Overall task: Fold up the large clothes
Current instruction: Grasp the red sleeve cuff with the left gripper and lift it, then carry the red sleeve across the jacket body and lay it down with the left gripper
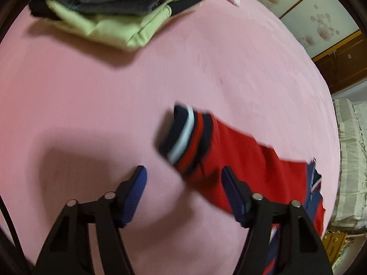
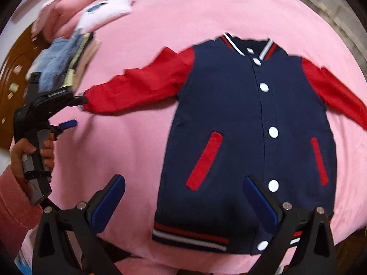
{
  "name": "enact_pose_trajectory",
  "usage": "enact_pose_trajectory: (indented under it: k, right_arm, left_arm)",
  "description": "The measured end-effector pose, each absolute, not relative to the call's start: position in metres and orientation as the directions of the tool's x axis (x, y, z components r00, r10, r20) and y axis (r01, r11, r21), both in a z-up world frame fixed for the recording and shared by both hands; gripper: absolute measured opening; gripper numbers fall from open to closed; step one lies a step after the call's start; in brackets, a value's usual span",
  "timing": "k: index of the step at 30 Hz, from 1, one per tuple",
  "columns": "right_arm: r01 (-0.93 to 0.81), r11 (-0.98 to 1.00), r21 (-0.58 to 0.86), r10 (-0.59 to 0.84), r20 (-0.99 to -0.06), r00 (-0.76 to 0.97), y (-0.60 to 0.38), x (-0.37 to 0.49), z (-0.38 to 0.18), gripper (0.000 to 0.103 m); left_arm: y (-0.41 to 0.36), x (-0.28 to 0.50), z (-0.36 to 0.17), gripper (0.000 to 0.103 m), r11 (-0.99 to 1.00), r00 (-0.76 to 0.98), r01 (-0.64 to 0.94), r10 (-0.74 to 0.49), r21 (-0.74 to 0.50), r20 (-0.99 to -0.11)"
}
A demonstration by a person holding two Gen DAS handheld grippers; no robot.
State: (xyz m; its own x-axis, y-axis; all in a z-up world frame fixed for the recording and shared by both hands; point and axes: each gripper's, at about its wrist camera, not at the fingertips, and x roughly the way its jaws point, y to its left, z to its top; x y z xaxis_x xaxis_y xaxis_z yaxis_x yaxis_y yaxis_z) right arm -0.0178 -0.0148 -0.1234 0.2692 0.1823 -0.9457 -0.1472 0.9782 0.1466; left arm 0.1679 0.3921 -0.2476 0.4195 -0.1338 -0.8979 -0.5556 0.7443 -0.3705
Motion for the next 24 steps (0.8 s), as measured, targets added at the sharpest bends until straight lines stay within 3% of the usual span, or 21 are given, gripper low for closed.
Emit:
enact_pose_trajectory:
  k: [2,3,5,8,16,24]
  right_arm:
    - [-0.112,0.984,0.14,0.165,-0.953,0.254,-0.015,-0.012,-0.134,0.103]
    - [-0.097,0.986,0.137,0.157,-0.956,0.249,-0.016,-0.01,-0.136,0.103]
    - [-0.062,0.988,0.144,0.155,-0.957,0.244,-0.02,-0.006,-0.14,0.103]
    - [-0.021,0.989,0.147,0.148,-0.959,0.242,-0.027,-0.001,-0.142,0.103]
    - [0.014,0.984,0.177,0.166,-0.944,0.285,-0.053,0.022,-0.136,0.103]
    - [-0.024,0.982,0.186,0.182,-0.921,0.343,-0.103,0.043,-0.123,0.103]
  left_arm:
    - [0.397,0.176,-0.252,0.044,0.749,0.447,-0.542,-0.127,-0.381,-0.885]
    - [0.399,0.181,-0.254,0.043,0.751,0.459,-0.539,-0.118,-0.381,-0.881]
    - [0.397,0.184,-0.253,0.025,0.759,0.479,-0.521,-0.117,-0.389,-0.87]
    - [0.386,0.187,-0.242,0.019,0.787,0.484,-0.502,-0.087,-0.358,-0.871]
    - [0.326,0.176,-0.17,0.018,0.849,0.581,-0.396,-0.063,-0.349,-0.812]
    - [0.176,0.188,-0.099,0.019,0.903,0.671,-0.094,-0.254,-0.419,-0.697]
